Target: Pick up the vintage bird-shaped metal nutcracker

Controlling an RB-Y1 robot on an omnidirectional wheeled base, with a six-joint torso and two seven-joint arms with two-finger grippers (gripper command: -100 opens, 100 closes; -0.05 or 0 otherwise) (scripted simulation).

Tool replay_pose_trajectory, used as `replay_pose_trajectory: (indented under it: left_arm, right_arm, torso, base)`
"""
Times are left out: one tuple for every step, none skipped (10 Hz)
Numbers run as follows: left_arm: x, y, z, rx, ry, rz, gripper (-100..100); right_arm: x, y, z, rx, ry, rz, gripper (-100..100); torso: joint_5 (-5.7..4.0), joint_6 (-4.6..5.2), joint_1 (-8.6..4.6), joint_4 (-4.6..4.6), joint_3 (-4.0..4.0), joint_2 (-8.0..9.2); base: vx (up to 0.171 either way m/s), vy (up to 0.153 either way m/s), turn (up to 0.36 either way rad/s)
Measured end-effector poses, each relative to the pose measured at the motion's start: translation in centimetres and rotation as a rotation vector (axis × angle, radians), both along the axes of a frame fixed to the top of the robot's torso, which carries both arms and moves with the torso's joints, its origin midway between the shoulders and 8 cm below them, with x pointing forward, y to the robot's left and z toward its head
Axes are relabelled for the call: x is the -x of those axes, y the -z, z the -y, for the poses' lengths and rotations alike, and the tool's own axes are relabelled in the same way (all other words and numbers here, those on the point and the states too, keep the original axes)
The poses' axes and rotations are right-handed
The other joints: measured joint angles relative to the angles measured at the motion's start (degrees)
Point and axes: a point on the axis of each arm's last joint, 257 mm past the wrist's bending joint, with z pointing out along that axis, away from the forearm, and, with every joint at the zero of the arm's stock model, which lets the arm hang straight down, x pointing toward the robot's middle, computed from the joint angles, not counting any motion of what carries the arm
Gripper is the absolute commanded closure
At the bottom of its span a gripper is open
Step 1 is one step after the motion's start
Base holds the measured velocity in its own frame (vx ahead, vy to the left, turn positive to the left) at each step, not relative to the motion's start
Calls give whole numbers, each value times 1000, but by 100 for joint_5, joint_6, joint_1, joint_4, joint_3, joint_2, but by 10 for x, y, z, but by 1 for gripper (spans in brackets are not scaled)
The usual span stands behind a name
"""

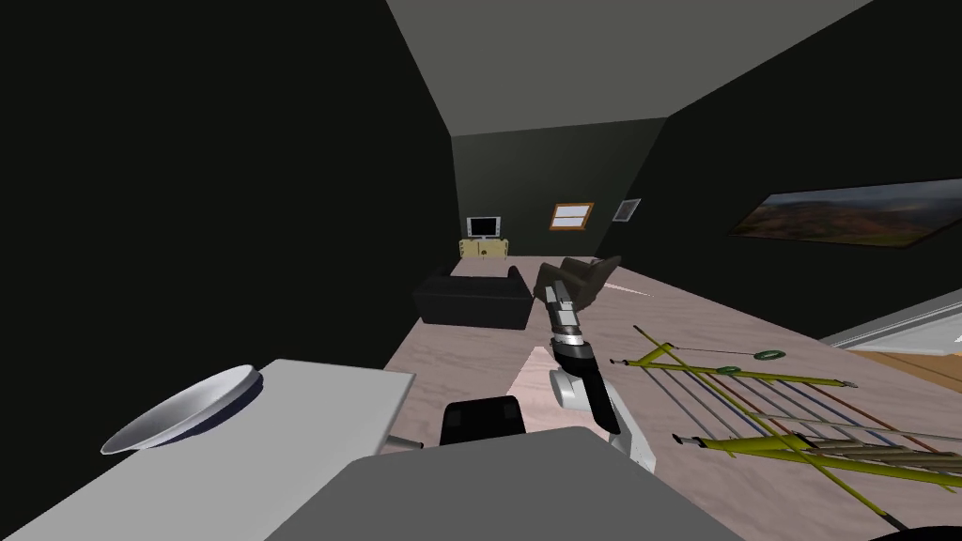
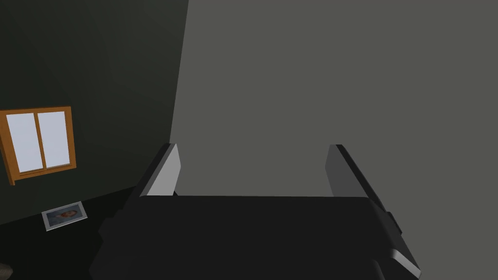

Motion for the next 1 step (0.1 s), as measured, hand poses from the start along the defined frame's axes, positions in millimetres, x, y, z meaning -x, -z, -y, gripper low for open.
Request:
replay_pose_trajectory:
  left_arm:
    - [0,-1,0,0,0,-1,0]
  right_arm:
    - [0,0,0,0,0,0,0]
  torso:
    - [4,1,6,2,2,3]
  base:
    - [0,0,0]
